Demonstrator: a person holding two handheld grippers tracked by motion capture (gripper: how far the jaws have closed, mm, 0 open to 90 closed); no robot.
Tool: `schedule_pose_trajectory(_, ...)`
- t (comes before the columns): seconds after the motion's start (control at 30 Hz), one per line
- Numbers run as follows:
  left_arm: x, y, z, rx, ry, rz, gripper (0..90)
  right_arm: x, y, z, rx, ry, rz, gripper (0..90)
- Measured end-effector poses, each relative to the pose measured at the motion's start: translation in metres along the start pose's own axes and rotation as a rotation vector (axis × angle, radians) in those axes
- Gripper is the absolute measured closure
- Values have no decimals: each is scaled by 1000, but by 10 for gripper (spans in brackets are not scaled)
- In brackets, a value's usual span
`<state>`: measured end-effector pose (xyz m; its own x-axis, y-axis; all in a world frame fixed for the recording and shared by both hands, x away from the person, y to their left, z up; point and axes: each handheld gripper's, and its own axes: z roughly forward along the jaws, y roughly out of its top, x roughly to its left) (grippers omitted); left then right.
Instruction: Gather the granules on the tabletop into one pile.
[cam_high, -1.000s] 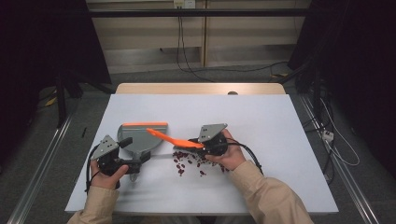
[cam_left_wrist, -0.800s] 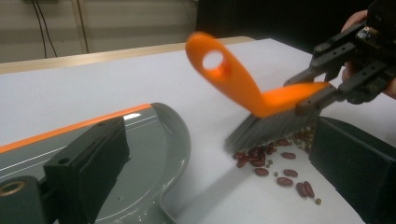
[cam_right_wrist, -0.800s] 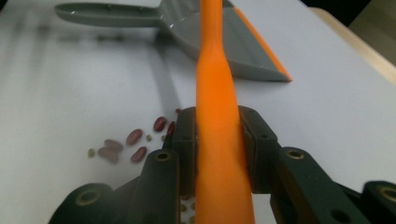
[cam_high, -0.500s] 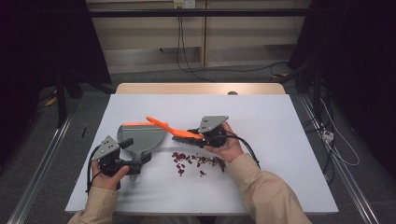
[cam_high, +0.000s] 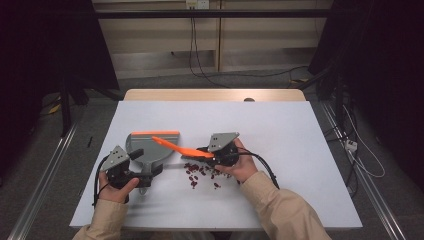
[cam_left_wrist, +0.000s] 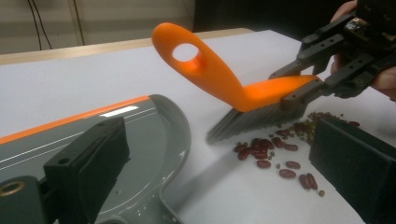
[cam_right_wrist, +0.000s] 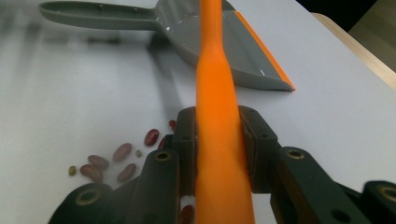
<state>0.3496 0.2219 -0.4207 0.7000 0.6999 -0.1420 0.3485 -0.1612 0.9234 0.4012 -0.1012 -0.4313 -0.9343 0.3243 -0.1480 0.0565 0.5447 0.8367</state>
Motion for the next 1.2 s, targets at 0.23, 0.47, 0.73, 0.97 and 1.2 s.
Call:
schedule_pose_trajectory(0.23,-1,0,0,4,-1,1,45,7,0,-4,-9,21,-1,711)
schedule_pose_trajectory(0.47,-2,0,0,4,-4,3,45,11,0,-6,-17,25,-1,711)
schedule_pose_trajectory(0.73,-2,0,0,5,-8,8,45,7,5,-23,-78,-29,45,711)
schedule_pose_trajectory(0.97,-4,0,0,0,-9,11,45,-1,-4,-58,-85,-160,173,711)
schedule_pose_trajectory(1.2,-5,2,0,-5,-13,10,45,3,-24,-89,-46,-343,303,711)
